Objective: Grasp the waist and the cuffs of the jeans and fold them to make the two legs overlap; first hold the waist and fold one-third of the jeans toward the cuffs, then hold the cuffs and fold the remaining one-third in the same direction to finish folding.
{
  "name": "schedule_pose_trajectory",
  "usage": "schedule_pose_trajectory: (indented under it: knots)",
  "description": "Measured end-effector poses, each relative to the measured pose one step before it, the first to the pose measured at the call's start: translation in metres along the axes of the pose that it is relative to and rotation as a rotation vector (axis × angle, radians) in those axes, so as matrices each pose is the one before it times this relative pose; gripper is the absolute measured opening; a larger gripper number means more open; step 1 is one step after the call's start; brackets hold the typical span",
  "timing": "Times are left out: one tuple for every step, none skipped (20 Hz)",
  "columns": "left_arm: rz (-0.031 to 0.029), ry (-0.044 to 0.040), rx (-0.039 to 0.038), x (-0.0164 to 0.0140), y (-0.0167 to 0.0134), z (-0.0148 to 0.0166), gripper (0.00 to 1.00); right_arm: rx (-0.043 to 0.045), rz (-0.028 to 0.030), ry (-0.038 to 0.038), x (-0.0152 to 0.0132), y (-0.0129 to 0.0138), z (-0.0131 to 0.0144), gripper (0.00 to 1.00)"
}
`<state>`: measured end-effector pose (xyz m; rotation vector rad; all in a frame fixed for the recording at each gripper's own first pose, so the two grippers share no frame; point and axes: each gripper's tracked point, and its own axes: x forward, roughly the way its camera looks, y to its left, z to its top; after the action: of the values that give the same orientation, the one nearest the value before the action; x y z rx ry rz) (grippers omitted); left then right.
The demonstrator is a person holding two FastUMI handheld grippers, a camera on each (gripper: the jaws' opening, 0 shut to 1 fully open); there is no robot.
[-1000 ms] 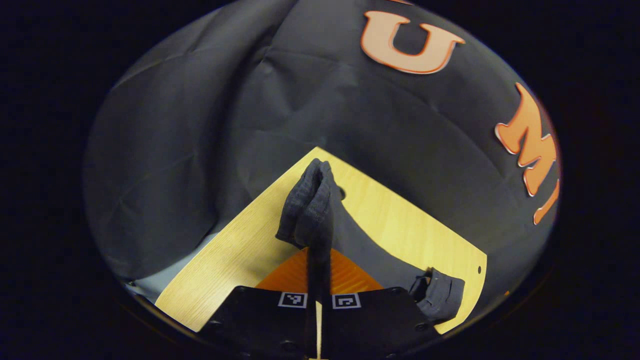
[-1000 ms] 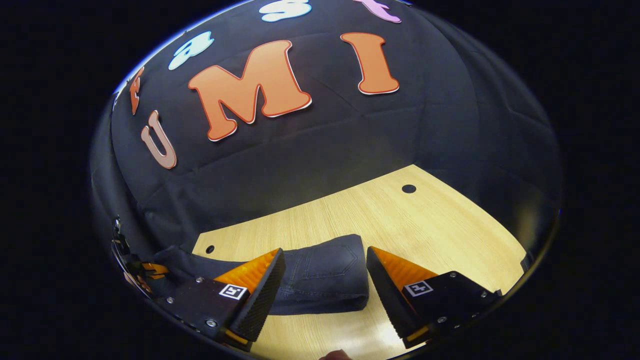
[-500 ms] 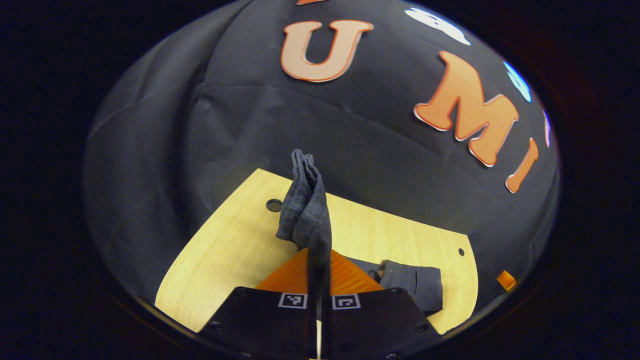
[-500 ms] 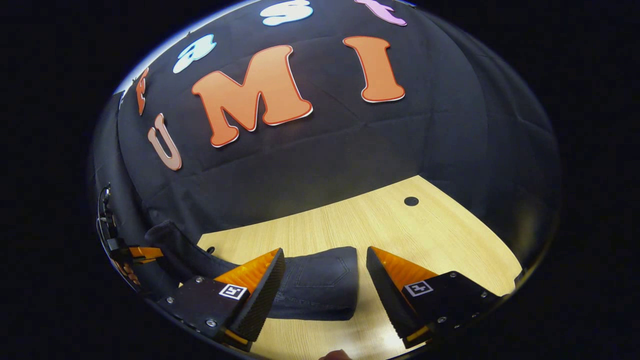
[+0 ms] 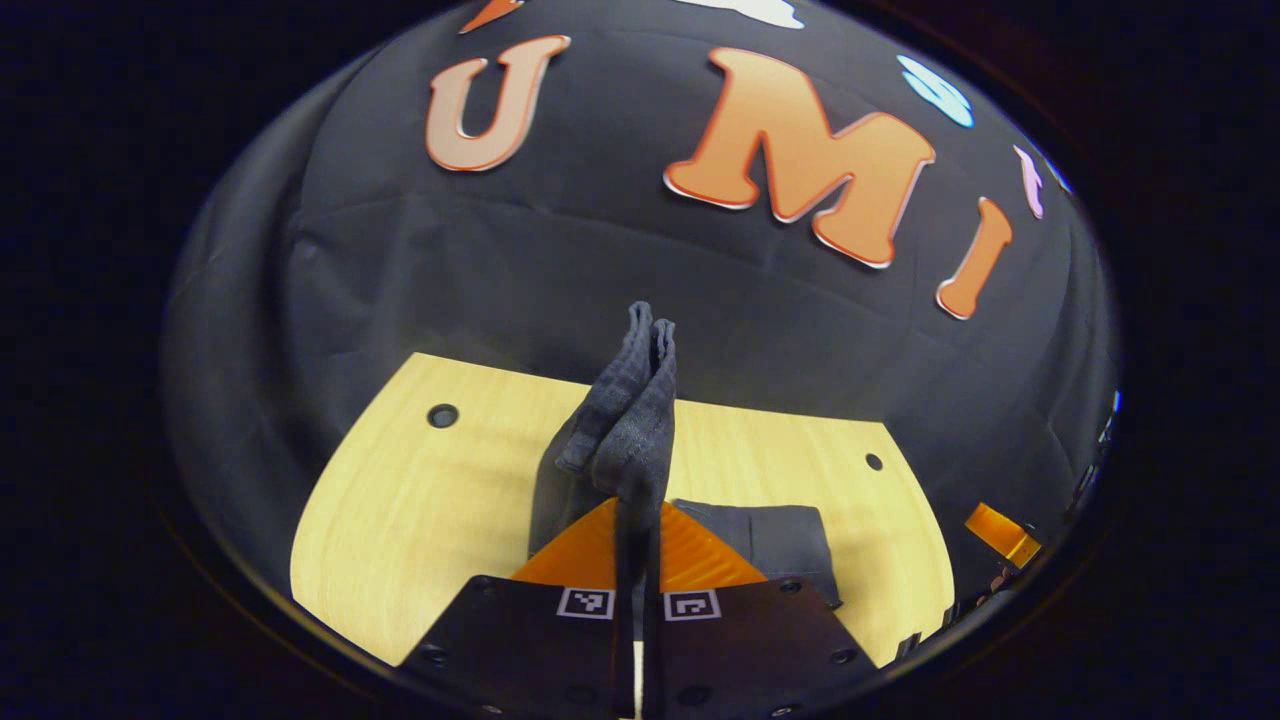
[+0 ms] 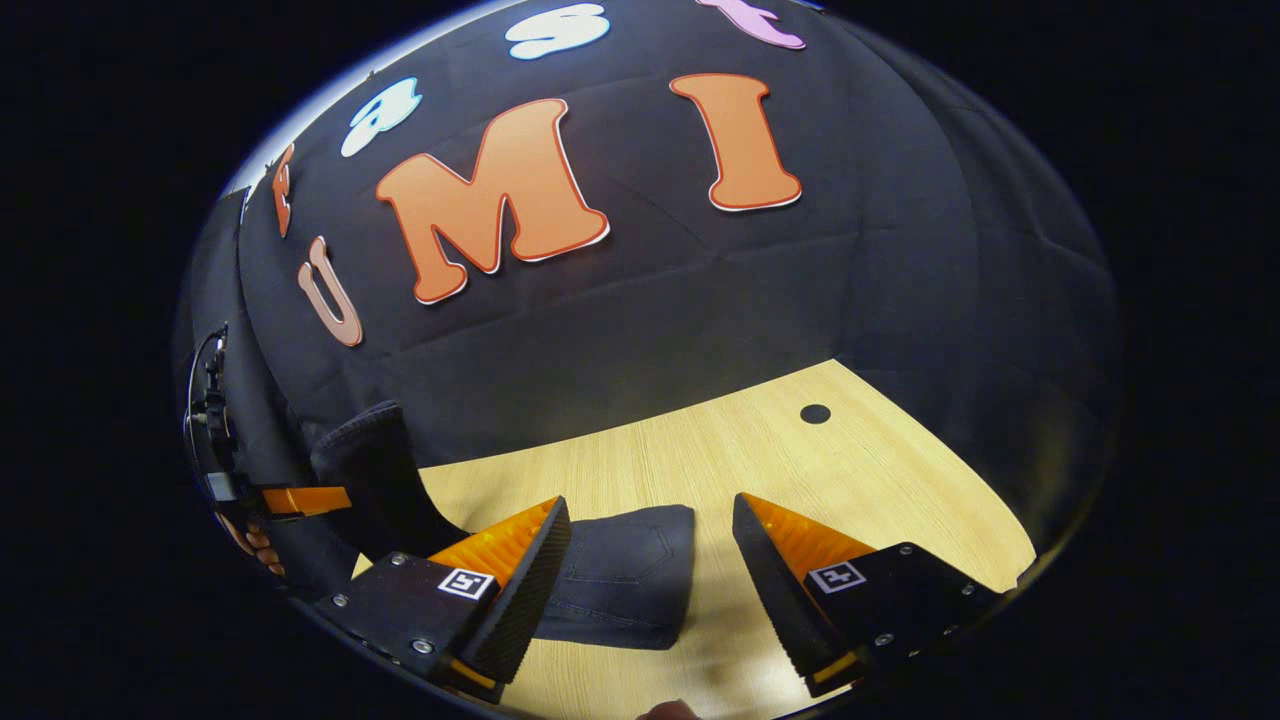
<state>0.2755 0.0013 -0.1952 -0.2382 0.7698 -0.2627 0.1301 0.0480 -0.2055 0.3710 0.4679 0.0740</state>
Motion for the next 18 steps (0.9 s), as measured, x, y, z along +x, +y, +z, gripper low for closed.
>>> schedule_pose_trajectory:
  knots:
    - [-0.01573,0.01271,0.01633,0.0033,-0.01488,-0.00468,0.04,0.00017,0.00432,0.0012,0.00119,-0.00076,0.00125,0.98]
    - [-0.01129,0.01171,0.0143,0.00357,-0.01441,-0.00492,0.04,-0.00196,0.00162,0.00312,0.00137,-0.00351,0.00028,0.98]
    - [-0.01263,0.01319,0.01254,0.00661,-0.0143,-0.00518,0.04,-0.00241,0.00017,0.00216,0.00163,-0.00649,0.00056,0.98]
    - [-0.00987,0.01466,0.00851,0.00641,-0.01354,-0.00609,0.04,-0.00205,0.00288,0.00316,0.00108,-0.00673,-0.00014,0.98]
    - [-0.01025,0.02071,0.01021,0.00563,-0.0134,-0.00619,0.04,-0.00116,-0.00147,0.00245,0.00042,-0.00494,0.00011,0.98]
    - [-0.00623,0.02468,0.00954,0.00327,-0.01088,-0.00522,0.04,-0.00111,0.00694,0.00119,0.00098,-0.0028,0.0008,0.98]
    - [-0.00966,0.02626,0.00672,0.00392,-0.00904,-0.00831,0.04,-0.00247,-0.00268,0.00172,0.00125,-0.004,0.00033,0.99]
    - [-0.00683,0.02187,0.00599,0.00717,-0.00932,-0.00817,0.04,-0.00146,0.00381,0.00295,0.00107,-0.0034,-0.00063,0.98]
    - [-0.00391,0.02806,0.01259,0.00498,-0.00819,-0.00852,0.04,-0.00131,-0.00064,0.0048,0.00131,-0.00327,-0.0003,0.98]
    - [0.00004,0.02174,0.01352,0.00266,-0.00399,-0.00817,0.04,-0.00002,0.00341,0.00554,0.00184,-0.0032,-0.00093,0.98]
    - [0.00454,0.03046,0.02005,0.00418,-0.00694,-0.00883,0.04,-0.0009,0.0029,0.00228,0.00058,-0.00157,-0.00023,0.98]
    - [0.00387,0.03633,0.02734,0.00222,-0.00544,-0.01068,0.04,-0.00396,0.00141,-0.00005,0.00177,-0.00135,0.00041,0.99]
    - [-0.02251,0.03716,0.0284,0.00312,-0.00884,-0.0102,0.05,-0.00426,0.00603,-0.00231,0.0008,0.00053,0.00072,0.98]
    - [-0.02882,0.02897,0.01638,-0.00027,-0.01108,-0.00939,0.14,-0.00574,0.00188,0.00137,0.00057,-0.00002,0.00044,0.98]
    - [-0.02345,0.00237,0.00072,-0.00059,-0.00688,-0.00518,0.22,-0.00783,0.0027,-0.00196,0.00097,0.00082,0.00087,0.99]
    - [-0.01636,-0.01294,-0.00715,-0.00145,-0.00477,0.00009,0.36,-0.01539,-0.00447,-0.0155,0.00068,0.00029,0.00412,0.99]
    - [-0.01243,-0.01754,-0.01166,-0.0019,-0.0024,0.00167,0.44,-0.01787,0.00082,-0.01202,-0.00021,0.00253,0.00236,0.98]
    - [0.0044,-0.02232,-0.00438,-0.00591,0.00304,0.00365,0.52,-0.01936,-0.00026,-0.0099,-0.00047,0.00183,0.00213,0.98]
